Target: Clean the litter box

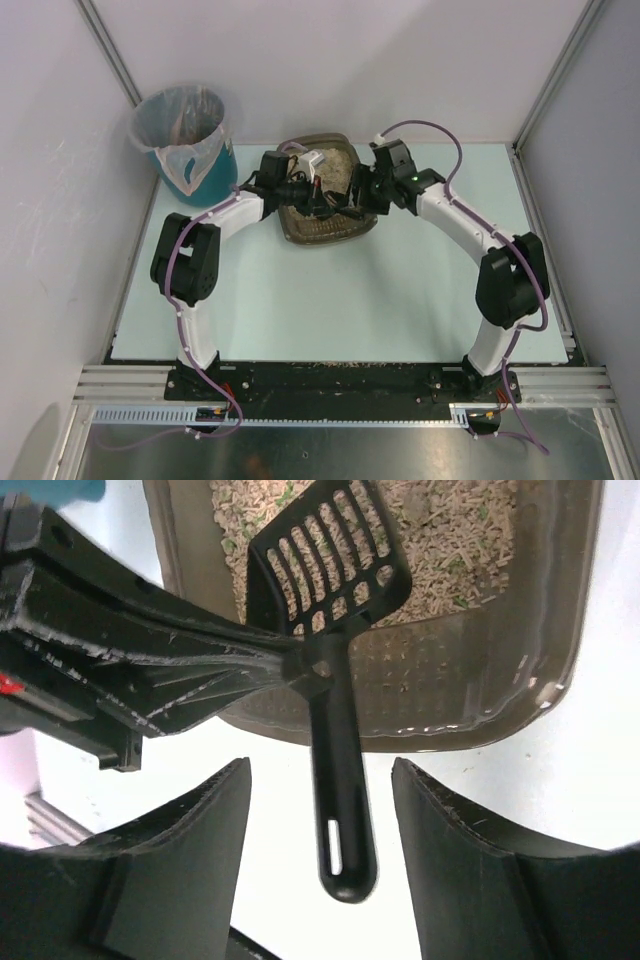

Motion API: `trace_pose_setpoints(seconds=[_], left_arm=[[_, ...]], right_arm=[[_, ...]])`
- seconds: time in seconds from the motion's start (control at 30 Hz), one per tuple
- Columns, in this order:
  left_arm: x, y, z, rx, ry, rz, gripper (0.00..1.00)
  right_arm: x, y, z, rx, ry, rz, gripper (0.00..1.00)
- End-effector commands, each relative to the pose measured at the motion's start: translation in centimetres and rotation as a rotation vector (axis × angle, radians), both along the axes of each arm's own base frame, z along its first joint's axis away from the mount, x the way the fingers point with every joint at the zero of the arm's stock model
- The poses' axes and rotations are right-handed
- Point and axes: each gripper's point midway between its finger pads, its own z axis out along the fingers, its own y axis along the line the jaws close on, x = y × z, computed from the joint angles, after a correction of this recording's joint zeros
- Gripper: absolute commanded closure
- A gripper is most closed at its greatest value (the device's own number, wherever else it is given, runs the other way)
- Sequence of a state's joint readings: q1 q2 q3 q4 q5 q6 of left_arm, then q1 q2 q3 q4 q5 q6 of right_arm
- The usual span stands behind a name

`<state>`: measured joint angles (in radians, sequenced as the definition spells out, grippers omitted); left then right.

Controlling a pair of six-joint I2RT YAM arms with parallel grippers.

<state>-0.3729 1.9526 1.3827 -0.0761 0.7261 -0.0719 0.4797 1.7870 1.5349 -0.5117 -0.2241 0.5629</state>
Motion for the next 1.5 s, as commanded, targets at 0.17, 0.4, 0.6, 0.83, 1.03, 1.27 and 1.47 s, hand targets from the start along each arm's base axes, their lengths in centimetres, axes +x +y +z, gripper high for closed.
trace_pose_setpoints(seconds=[0.17,0.4,0.6,0.83,1.03,1.27,1.47], left_arm=[[-1.2,-1.0,2.4,-0.088,0.023,-0.090,1.00],[-1.2,-0.8,2.6,-0.130,0.107,-0.093,1.00],[-1.4,-0.7,2.7,-0.132,0.125,-0.101,1.00],[-1.7,-0.5,2.3,-0.121,0.146,-0.105,1.00],[-1.7,-0.5,2.0,-0.116,0.165,-0.108,1.00],[-1.4,-0.6,2.7,-0.120,0.156,-0.101,0.99],[-0.1,-0.1,4.9,-0.093,0.073,-0.034,0.45]], right_arm=[[-0.7,-1.0,1.7,-0.354,-0.320,0.045,0.36],[-1.0,-2.2,1.0,-0.441,-0.404,0.073,0.38],[-0.8,-1.1,1.8,-0.442,-0.493,0.095,0.38],[-0.6,-0.6,1.9,-0.416,-0.512,0.097,0.40],[-0.6,0.1,2.5,-0.367,-0.535,0.104,0.54],[-0.9,0.7,1.9,-0.339,-0.511,0.126,0.85],[-0.8,0.1,2.7,-0.353,-0.530,0.102,1.00]])
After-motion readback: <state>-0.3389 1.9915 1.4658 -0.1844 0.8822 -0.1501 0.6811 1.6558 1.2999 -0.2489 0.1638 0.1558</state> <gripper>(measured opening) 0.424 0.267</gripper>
